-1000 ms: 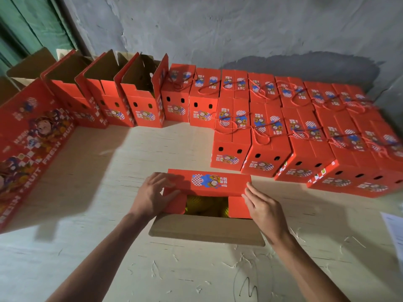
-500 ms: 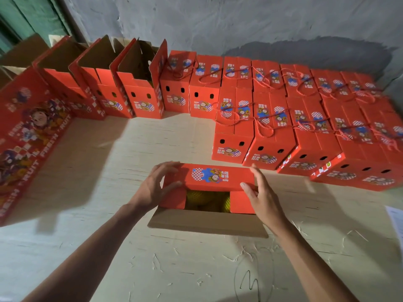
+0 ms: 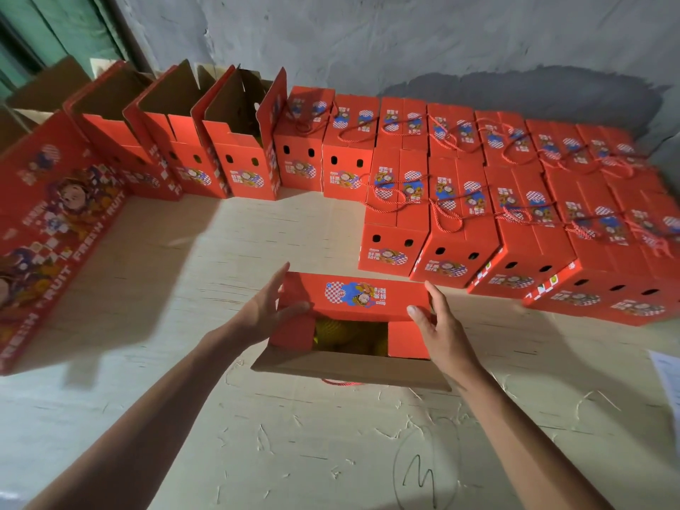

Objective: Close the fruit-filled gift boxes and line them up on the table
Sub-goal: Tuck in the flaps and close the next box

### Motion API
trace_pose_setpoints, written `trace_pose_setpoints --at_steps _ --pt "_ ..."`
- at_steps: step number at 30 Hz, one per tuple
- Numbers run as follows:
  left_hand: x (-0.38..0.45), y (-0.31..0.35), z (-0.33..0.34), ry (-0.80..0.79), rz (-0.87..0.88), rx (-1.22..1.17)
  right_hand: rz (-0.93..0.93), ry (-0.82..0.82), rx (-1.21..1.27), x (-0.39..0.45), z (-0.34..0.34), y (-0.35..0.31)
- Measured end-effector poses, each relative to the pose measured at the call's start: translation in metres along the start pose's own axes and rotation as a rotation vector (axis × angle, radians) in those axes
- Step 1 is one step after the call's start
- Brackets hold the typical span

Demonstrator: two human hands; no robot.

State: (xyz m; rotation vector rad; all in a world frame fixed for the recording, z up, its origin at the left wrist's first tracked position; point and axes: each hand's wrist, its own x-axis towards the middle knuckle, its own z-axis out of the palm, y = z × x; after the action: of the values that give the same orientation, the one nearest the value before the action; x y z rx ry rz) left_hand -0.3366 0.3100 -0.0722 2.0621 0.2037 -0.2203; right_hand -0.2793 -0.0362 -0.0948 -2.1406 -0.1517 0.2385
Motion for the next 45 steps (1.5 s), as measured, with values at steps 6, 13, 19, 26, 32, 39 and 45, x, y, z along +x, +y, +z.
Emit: trace_pose_setpoints --at_steps 6,13,19,26,32,39,45 --pt "-0.006 0.034 0.021 -0.080 0.103 0.771 0.011 0.000 0.068 -0.004 0.000 -0.006" --pt "-0.010 0.039 0.043 -0.052 0.030 0.802 0.032 0.002 0.069 -0.008 0.002 -0.012" --pt "-0.010 0.035 0.043 -0.065 0.045 0.803 0.043 0.003 0.029 -0.011 0.001 -0.013" --pt "-0.012 0.030 0.051 0.037 0.050 0.778 -0.010 0.057 -0.382 -0.009 -0.004 -0.032" --pt "-0.012 0.027 0.052 0.065 0.056 0.772 0.150 -0.077 -0.731 -0.020 0.027 -0.062" --pt "-0.010 0.021 0.055 0.101 0.071 0.768 0.139 0.048 -0.664 -0.023 0.028 -0.058" --pt "-0.012 0.019 0.052 0.114 0.111 0.718 0.110 0.080 -0.669 -0.030 0.031 -0.054"
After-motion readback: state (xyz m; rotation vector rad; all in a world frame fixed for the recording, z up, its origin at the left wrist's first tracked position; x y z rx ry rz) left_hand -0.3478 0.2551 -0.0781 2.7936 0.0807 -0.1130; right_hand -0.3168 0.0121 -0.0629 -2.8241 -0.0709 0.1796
